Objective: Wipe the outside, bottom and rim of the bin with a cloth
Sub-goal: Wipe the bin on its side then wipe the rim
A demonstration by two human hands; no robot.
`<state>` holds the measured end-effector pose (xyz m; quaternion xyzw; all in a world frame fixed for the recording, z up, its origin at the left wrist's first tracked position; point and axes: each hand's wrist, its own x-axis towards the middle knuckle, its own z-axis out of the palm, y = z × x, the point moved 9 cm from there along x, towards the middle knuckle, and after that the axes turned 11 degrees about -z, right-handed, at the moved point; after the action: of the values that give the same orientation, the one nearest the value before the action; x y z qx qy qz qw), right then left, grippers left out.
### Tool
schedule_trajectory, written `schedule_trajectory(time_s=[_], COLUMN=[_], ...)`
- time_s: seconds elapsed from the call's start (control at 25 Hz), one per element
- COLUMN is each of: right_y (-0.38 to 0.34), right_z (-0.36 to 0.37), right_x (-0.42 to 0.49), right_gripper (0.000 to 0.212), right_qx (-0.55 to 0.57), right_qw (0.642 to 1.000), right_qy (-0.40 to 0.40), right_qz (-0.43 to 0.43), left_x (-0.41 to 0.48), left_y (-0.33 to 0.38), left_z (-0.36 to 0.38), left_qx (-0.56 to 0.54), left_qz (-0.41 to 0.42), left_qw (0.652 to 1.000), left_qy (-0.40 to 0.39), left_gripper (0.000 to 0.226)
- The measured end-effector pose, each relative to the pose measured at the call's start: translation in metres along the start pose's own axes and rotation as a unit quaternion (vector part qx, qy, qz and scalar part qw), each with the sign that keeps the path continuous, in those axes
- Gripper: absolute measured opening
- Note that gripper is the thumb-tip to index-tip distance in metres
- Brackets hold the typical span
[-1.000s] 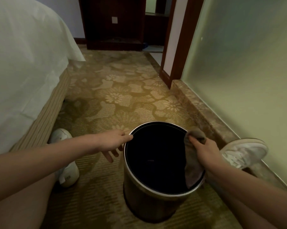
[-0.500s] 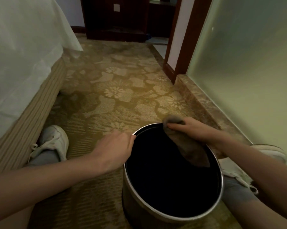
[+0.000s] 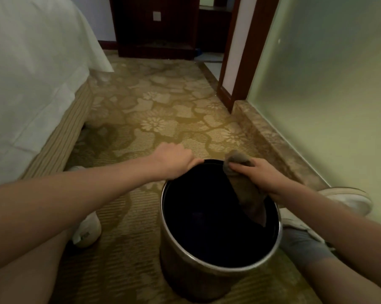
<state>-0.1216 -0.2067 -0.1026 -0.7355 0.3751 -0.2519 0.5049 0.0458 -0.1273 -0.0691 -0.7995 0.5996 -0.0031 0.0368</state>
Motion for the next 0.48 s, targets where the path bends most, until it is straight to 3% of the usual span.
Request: schedule_trajectory(time_s=[0.12,0.2,0.36,0.48], right_y=[0.018,0.022,0.024,0.016], right_z=[-0.016,-0.019,-0.018,-0.024], right_x=[-0.048,-0.076,-0.102,-0.092], right_gripper=[0.022,0.019,0.018,0.013], right_qx=[0.135,0.141,0.135,0.105], right_qw=[0.974,0.964,0.971,0.982], right_qy=[0.175,0.217,0.196,0.159], right_qz=[0.056,0.062,0.036,0.005], left_x=[0.023,0.024,-0.021,-0.052], left_y=[0.014,0.012,-0.025,-0.041], left_z=[-0.004,0.0,0.019,0.036], left_qx=[-0.004,-0.076,-0.208,-0.309], left_qz=[-0.025,-0.031,-0.016,-0.035], left_qw=[1.0,0.996,0.977,0.95], left_qy=[-0.003,-0.038,-0.039,0.003], left_gripper=[0.072,0.066,0.033,0.03])
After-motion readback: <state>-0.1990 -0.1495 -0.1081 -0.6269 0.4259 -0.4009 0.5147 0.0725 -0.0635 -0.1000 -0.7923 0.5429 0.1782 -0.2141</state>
